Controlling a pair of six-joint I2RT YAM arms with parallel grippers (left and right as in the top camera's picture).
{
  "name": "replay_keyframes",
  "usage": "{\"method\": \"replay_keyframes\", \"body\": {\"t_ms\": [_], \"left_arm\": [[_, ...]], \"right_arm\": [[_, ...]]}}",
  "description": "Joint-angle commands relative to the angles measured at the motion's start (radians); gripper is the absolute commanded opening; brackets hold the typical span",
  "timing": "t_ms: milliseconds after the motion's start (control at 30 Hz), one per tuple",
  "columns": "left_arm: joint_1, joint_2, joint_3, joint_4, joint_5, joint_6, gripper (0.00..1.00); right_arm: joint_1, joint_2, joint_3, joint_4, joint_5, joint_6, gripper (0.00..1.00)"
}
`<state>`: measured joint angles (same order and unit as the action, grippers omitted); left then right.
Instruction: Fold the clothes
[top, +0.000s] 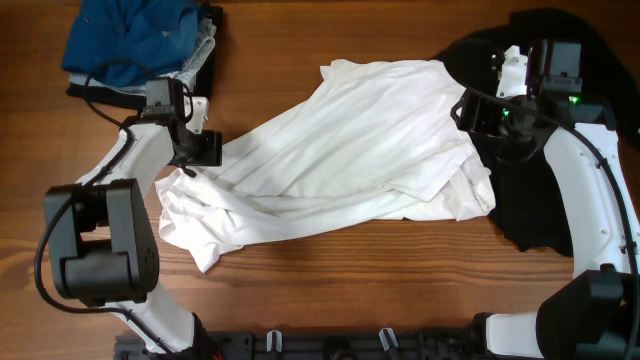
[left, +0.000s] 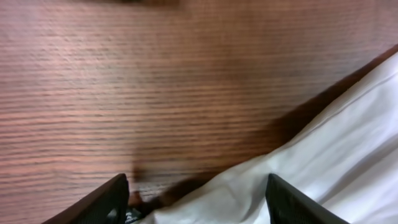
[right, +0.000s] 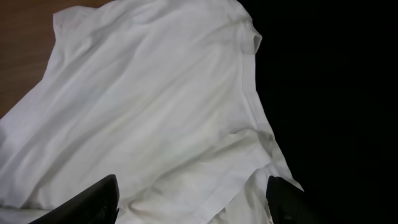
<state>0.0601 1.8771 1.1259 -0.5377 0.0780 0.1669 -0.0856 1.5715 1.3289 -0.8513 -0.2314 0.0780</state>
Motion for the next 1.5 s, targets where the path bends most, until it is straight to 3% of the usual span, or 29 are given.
{"method": "replay_keyframes", "body": {"t_ms": [0, 33, 100, 133, 200, 300, 400, 633, 767, 900, 1133, 1400, 1467], "left_arm": [[0.001, 0.016, 0.006, -0.039, 0.050, 0.044, 0.65], [0.001, 0.016, 0.006, -0.047, 0.068, 0.065, 0.54], [0.001, 0.016, 0.006, -0.053, 0.068, 0.064, 0.17], [0.001, 0.016, 0.006, -0.053, 0.068, 0.063, 0.09], [0.001, 0.016, 0.006, -0.036, 0.048, 0.060, 0.04], [0.001, 0.007, 0.041, 0.027, -0.154, -0.050, 0.04], [0.001, -0.002, 0.166, 0.025, -0.275, -0.079, 0.04], [-0.004, -0.002, 0.287, -0.051, -0.288, -0.079, 0.04], [-0.004, -0.002, 0.287, -0.138, -0.288, -0.079, 0.04], [-0.004, -0.002, 0.287, -0.152, -0.280, -0.079, 0.04], [-0.004, -0.002, 0.287, -0.167, -0.270, -0.097, 0.04], [-0.004, -0.002, 0.287, -0.167, -0.269, -0.097, 0.04], [-0.004, -0.002, 0.287, -0.167, -0.269, -0.097, 0.04]], "right_arm": [[0.004, 0.011, 0.021, 0.002, -0.005, -0.015, 0.77], [0.004, 0.011, 0.021, 0.002, -0.005, -0.015, 0.77], [0.004, 0.011, 0.021, 0.002, -0.005, -0.014, 0.77], [0.004, 0.011, 0.021, 0.002, -0.005, -0.015, 0.77], [0.004, 0.011, 0.021, 0.002, -0.005, -0.015, 0.77], [0.004, 0.011, 0.021, 0.002, -0.005, -0.015, 0.77], [0.004, 0.011, 0.021, 0.002, -0.005, -0.015, 0.77], [0.004, 0.011, 0.021, 0.028, -0.006, -0.019, 0.77], [0.012, 0.026, 0.023, 0.241, -0.043, -0.018, 0.73], [0.076, 0.180, 0.085, 0.449, -0.043, -0.020, 0.73], [0.156, 0.694, 0.448, 0.532, -0.043, -0.034, 0.73], [0.177, 0.824, 0.447, 0.547, -0.111, -0.154, 0.73], [0.180, 0.828, 0.447, 0.556, -0.118, -0.153, 0.65]]}}
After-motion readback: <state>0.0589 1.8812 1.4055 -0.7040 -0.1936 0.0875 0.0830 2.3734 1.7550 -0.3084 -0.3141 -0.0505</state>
